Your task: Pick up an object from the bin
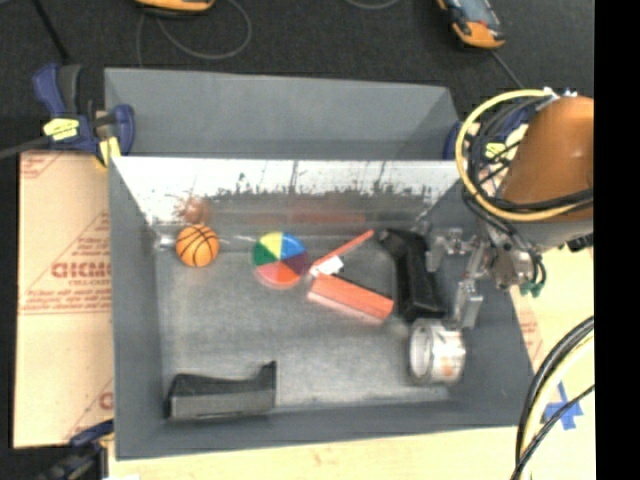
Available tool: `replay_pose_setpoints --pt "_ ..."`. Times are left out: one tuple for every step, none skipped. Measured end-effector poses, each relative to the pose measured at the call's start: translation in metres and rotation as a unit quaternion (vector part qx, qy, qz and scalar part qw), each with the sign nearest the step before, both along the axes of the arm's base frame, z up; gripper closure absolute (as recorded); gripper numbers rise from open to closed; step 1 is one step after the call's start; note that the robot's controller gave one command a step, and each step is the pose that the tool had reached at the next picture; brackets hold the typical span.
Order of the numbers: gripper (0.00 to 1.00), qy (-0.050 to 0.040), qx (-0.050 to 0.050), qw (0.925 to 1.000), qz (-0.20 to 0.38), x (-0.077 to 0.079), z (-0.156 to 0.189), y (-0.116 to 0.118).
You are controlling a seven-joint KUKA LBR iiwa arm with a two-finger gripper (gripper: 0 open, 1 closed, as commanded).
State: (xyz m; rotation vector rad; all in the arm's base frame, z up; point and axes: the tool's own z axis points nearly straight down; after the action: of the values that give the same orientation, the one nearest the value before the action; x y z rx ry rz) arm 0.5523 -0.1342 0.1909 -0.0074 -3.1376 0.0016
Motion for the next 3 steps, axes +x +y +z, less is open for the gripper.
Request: replay_pose_setpoints --pt "0.00 -0.0037 -0.001 1.0000 0.002 0.002 0.005 0.000" --pt "0.00 -0.0068 0.000 0.9993 -0.036 0.009 -0.016 0.005" --pt "0.00 -0.0041 0.000 0.9927 -0.120 0.026 -0.046 0.019"
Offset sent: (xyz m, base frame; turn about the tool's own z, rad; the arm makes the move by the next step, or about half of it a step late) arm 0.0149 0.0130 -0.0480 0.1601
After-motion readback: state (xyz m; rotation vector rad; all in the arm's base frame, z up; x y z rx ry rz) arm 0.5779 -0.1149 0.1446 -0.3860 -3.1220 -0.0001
